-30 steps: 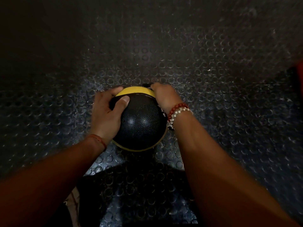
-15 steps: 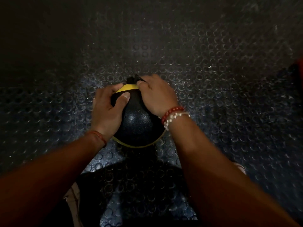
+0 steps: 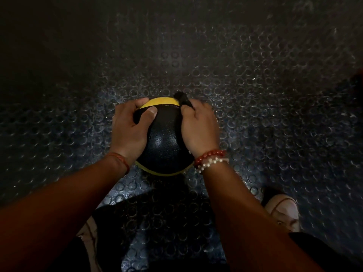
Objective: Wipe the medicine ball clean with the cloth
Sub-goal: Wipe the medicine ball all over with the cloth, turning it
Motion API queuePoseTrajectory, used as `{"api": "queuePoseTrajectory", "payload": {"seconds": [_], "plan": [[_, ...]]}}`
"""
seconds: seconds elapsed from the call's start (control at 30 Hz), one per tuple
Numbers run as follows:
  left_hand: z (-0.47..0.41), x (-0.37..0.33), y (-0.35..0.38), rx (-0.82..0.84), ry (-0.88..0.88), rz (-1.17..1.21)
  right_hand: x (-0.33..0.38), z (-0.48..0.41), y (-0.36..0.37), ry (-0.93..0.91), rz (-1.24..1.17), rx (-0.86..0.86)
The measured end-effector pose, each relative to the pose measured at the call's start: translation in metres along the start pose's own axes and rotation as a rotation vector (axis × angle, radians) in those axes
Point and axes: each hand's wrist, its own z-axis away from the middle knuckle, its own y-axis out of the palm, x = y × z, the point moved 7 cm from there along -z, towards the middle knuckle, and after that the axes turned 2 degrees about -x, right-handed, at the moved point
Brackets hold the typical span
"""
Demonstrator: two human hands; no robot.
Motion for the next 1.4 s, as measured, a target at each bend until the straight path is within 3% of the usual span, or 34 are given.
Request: {"api": "queuePoseTrajectory", "payload": {"seconds": [0.1, 0.2, 0.43, 0.57, 0.7, 0.83, 0.93, 1.17, 1.4], "plan": [[0.001, 0.001, 0.001, 0.014, 0.021, -0.004, 0.021, -0.002, -0.001, -0.182, 0.09, 0.001], [0.002, 0.003, 0.0, 0.015, 0.025, -0.005, 0.025, -0.02, 0.004, -0.212, 0.079, 0.106], [-0.002, 0.005, -0.001, -0.003, -0.01, 0.033, -0.011, -0.043, 0.008, 0.158, -0.163, 0.272], [-0.001, 0.004, -0.001, -0.015, -0.027, 0.042, -0.045, -0.025, 0.002, 0.332, -0.369, 0.11], [-0.002, 0.004, -0.001, -0.012, -0.022, 0.032, -0.044, 0.009, 0.005, 0.273, -0.363, -0.135], [0.001, 0.004, -0.003, -0.011, 0.011, 0.014, -0.006, 0.01, -0.004, -0.068, -0.131, -0.123], [0.003, 0.004, -0.002, 0.005, 0.012, 0.014, 0.001, -0.005, 0.0, -0.146, -0.09, -0.011], [0.003, 0.007, -0.003, 0.008, -0.008, 0.028, -0.038, -0.03, 0.005, 0.33, -0.329, 0.172], [0.0, 0.008, 0.0, 0.027, -0.137, 0.19, -0.07, -0.005, 0.008, 0.616, -0.409, 0.124]]}}
